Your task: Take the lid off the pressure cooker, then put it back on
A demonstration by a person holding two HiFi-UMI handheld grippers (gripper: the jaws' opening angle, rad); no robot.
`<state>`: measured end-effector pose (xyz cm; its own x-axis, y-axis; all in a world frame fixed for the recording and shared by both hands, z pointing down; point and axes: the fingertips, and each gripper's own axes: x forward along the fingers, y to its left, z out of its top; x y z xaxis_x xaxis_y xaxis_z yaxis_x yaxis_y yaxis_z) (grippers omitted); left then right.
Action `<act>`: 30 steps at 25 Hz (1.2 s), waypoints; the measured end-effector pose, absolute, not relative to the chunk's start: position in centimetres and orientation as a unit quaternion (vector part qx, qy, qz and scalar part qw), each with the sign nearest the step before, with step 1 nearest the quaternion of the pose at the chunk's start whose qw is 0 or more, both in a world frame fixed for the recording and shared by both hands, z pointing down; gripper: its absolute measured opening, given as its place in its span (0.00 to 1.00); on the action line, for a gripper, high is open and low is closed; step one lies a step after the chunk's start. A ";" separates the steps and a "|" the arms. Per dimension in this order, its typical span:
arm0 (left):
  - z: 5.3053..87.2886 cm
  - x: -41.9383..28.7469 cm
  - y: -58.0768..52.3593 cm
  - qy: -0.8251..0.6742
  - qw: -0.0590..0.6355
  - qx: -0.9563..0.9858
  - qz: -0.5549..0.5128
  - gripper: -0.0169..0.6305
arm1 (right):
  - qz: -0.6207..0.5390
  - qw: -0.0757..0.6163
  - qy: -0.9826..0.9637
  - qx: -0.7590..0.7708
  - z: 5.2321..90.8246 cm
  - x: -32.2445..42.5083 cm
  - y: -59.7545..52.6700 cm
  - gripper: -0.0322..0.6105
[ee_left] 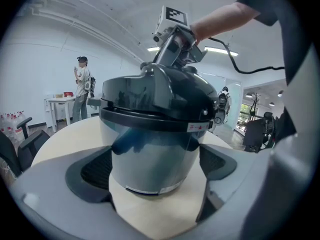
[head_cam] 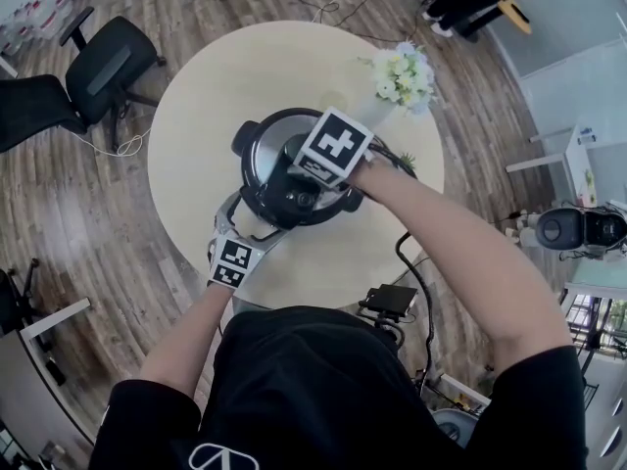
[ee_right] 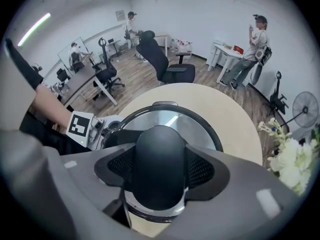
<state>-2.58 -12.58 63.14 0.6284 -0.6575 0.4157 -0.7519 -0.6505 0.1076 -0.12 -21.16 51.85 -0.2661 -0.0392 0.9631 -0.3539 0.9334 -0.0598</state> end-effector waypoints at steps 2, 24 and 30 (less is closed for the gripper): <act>62.5 -3.3 -12.0 -0.386 0.138 0.895 0.176 0.76 | 0.169 0.579 -0.788 0.125 51.5 0.5 -21.0 0.51; 32.5 -7.8 -16.9 -0.506 -0.081 0.859 -0.001 0.03 | 0.031 0.075 -0.895 0.439 34.9 9.5 -18.2 0.11; 29.7 -5.4 -17.5 -0.526 -0.115 0.842 -0.013 0.03 | -0.015 -0.009 -0.869 0.494 32.2 11.2 -18.1 0.06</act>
